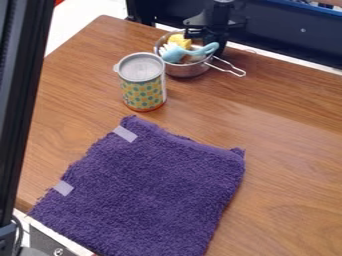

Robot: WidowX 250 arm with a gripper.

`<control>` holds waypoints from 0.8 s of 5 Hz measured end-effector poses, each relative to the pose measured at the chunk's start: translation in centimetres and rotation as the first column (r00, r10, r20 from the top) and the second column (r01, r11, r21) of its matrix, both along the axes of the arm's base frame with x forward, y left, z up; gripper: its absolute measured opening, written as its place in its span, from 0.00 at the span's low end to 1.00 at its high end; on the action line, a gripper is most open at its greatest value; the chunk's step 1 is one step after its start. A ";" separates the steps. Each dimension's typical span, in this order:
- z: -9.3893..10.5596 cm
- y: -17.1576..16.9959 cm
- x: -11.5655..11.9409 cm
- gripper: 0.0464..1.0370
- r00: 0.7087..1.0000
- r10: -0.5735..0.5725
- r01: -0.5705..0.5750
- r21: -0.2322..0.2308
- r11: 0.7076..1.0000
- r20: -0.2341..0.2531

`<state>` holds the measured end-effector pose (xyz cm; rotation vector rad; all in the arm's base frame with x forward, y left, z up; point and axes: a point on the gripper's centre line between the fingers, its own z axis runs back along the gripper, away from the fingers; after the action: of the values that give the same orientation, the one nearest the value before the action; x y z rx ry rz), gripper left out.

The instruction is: Moved silver pot top of purple clothe

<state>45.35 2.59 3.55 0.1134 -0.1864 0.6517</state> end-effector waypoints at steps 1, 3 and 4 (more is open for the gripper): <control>1.0 -0.9 0.2 0.02 1.000 -0.005 0.005 0.014 1.000 -0.007; 0.2 -3.0 -0.7 0.02 0.998 -0.040 0.042 0.035 0.999 -0.046; -0.5 -3.8 -1.4 0.02 0.996 -0.047 0.050 0.034 0.998 -0.071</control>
<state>43.99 -1.22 3.09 0.1657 -0.1327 0.5950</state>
